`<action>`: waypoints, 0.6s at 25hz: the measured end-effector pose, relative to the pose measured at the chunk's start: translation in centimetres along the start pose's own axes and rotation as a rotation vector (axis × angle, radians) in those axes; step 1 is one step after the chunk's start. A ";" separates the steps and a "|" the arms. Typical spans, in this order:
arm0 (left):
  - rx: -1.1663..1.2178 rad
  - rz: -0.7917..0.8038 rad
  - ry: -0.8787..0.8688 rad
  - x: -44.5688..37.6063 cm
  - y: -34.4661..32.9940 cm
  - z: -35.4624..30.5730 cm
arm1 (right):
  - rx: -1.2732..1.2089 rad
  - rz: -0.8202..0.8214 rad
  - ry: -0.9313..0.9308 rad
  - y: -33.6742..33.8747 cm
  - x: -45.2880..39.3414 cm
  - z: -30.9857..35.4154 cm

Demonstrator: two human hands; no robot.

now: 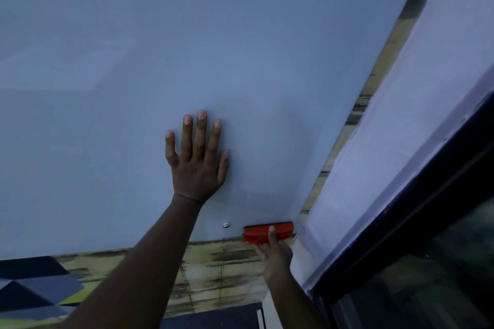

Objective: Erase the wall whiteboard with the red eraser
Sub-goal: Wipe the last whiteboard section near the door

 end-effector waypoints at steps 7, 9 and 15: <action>0.037 0.065 -0.038 0.7 0.3 0.5 | 0.260 -0.103 0.799 -7.6 5.3 11.5; 0.055 0.122 -0.100 1.3 0.9 1.4 | 0.417 -0.084 1.051 -11.1 8.1 13.1; 0.081 0.233 -0.332 3.1 4.7 8.4 | 0.917 0.030 1.456 -15.6 13.2 6.7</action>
Point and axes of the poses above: each hand's wrist, its own x-axis away from the middle knuckle, its own y-axis out of the back of the hand, z = x × y, the point moved 4 cm from there along -x, towards the middle knuckle, and after that the axes turned 9 degrees about y, right-handed, at the moved point
